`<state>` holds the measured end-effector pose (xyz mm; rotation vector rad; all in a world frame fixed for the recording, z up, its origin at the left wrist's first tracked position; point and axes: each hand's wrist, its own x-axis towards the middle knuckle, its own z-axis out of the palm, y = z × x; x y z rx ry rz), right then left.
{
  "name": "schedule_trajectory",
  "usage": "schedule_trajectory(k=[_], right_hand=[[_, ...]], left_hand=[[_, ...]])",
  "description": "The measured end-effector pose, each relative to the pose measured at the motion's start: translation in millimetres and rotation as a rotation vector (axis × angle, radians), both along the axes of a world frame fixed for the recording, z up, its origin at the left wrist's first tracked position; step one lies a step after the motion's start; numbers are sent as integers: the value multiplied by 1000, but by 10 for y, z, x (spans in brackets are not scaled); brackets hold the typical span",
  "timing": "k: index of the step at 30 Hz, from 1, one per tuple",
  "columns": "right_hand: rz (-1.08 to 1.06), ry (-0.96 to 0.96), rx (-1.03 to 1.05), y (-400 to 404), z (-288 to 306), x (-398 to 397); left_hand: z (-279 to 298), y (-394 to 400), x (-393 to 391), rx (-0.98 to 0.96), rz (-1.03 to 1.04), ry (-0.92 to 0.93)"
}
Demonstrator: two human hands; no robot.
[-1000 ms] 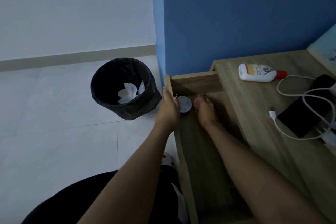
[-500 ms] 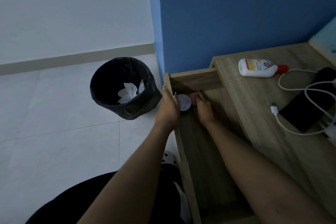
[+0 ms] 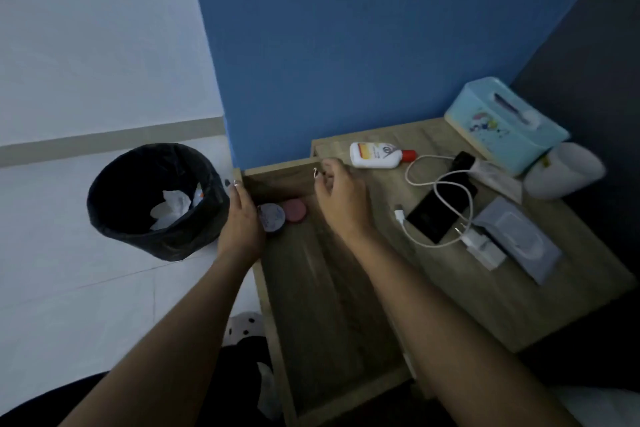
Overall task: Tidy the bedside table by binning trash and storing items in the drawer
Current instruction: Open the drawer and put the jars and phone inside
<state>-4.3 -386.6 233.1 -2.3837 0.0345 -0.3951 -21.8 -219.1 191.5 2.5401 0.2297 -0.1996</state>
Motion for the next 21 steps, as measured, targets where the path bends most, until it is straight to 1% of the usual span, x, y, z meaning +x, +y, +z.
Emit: schedule_trajectory(k=[1, 3, 5, 7, 10, 13, 21], right_hand=[[-56, -38, 17, -104, 102, -37], [-166, -34, 3, -356, 250, -87], [-259, 18, -44, -632, 309, -123], [-365, 90, -134, -871, 314, -170], [-493, 190, -211, -1122, 305, -259], [-551, 241, -262, -1264, 287, -337], [-648, 372, -167, -1219, 233, -471]], left_hand=[[10, -14, -11, 79, -65, -6], [39, -36, -45, 154, -121, 15], [77, -39, -83, 192, -142, 41], [80, -18, -98, 216, -166, 70], [97, 22, -79, 206, -197, 133], [95, 41, -70, 182, -201, 166], [45, 49, -79, 150, -207, 161]])
